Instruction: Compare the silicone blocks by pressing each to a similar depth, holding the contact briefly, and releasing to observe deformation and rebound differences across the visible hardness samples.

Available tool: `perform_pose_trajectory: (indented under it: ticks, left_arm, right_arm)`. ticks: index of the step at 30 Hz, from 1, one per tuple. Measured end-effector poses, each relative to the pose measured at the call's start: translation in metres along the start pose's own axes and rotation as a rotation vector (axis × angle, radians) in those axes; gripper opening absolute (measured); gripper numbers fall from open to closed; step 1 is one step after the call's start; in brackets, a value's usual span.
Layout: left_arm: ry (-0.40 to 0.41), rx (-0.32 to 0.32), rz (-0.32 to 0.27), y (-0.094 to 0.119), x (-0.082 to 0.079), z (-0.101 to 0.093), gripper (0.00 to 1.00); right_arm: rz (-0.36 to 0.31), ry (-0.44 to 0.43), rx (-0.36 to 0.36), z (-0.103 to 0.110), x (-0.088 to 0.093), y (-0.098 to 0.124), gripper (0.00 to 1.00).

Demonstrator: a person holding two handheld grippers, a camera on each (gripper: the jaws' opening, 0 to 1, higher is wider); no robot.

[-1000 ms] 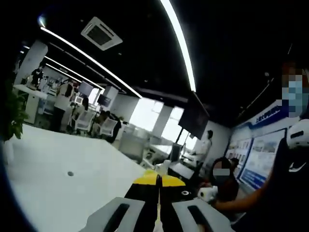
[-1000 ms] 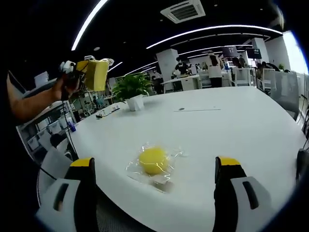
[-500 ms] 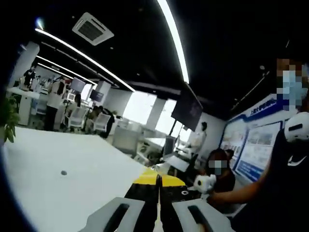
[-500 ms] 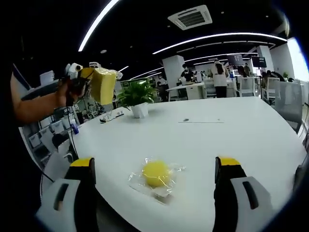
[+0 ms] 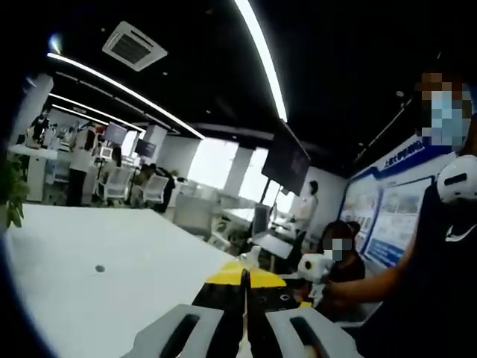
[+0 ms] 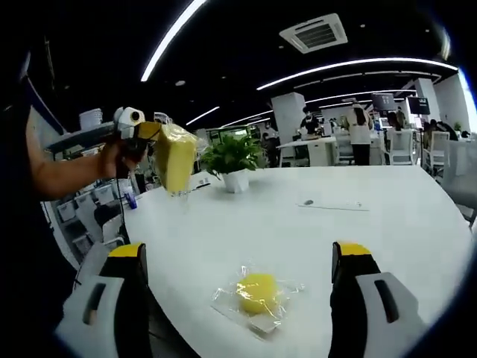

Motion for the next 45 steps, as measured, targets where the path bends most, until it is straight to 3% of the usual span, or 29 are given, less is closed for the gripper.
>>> perform_pose_trajectory:
  ticks: [4,8,19,24,45]
  left_arm:
    - [0.017,0.003,-0.012,-0.002,0.002,0.001,0.0]
    - [0.014,0.014,-0.011,-0.003,0.008,-0.003,0.0]
    - [0.035,0.041,-0.014,-0.003,0.014,-0.008,0.0]
    - [0.051,0.059,-0.025,-0.004,0.013,-0.011,0.0]
    - [0.092,0.083,-0.07,-0.001,0.006,-0.019,0.0]
  right_arm:
    - [-0.001,0.016,-0.04,0.002,-0.004,-0.007,0.96]
    - [0.029,0.053,-0.131,0.011,-0.007,-0.013,0.96]
    - [-0.057,0.024,-0.223,0.022,-0.022,-0.027,0.96]
    - [-0.058,0.019,-0.288,0.031,-0.024,-0.039,0.96]
    - [-0.107,0.013,-0.409,0.049,-0.037,-0.079,0.81]
Point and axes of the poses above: the point that each gripper's makers call its tool centre point, and the gripper's own axes: y roughly backward along the fingers, z roughly to its left, x roughly out of its underside, the point moved 9 cm from there along y, roughly backward along the fingers, and after that the axes turned 11 degrees about -z, right-handed, at the moved point
